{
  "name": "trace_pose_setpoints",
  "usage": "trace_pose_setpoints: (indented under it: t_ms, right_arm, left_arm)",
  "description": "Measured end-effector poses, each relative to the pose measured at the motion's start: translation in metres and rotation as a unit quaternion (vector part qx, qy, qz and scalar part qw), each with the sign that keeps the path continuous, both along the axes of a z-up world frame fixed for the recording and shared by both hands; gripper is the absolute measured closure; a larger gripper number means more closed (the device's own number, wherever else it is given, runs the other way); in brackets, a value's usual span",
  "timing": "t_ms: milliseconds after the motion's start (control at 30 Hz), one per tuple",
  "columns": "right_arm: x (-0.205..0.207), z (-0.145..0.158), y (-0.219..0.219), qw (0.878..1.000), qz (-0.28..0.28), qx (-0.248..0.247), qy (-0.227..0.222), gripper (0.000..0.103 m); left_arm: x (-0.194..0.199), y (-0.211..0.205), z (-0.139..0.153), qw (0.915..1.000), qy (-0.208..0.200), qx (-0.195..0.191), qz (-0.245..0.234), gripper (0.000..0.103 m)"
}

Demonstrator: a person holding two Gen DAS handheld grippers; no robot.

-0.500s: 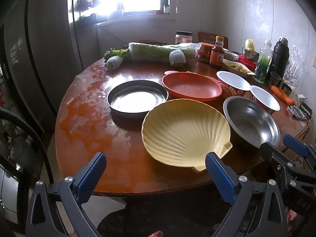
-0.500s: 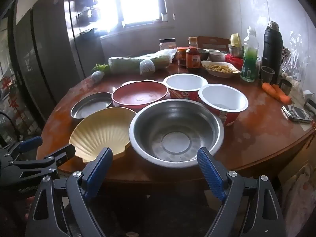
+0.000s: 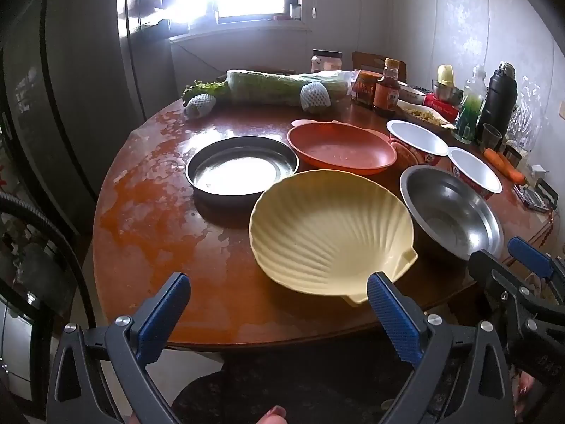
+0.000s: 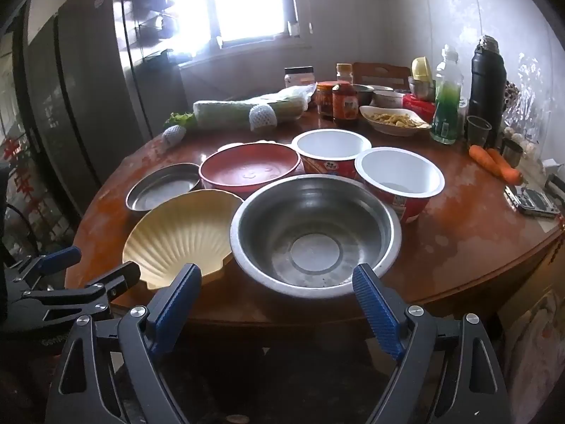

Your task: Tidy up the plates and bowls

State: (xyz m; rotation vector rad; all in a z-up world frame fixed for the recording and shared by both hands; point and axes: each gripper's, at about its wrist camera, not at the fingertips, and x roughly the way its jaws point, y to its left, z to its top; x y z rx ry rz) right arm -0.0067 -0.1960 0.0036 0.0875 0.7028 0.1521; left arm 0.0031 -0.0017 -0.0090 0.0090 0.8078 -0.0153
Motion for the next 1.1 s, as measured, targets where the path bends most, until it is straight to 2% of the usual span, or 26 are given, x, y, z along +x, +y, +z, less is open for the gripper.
trace_pose_setpoints:
  t_ms: [1100]
  right_arm:
    - [-0.0024, 0.0026, 0.0060, 1.000, 0.001, -0.007, -0.006, 0.014]
  left_arm:
    - [0.0003, -0.0026, -0.0001, 1.0000, -0.001, -0.002, -0.003, 0.002]
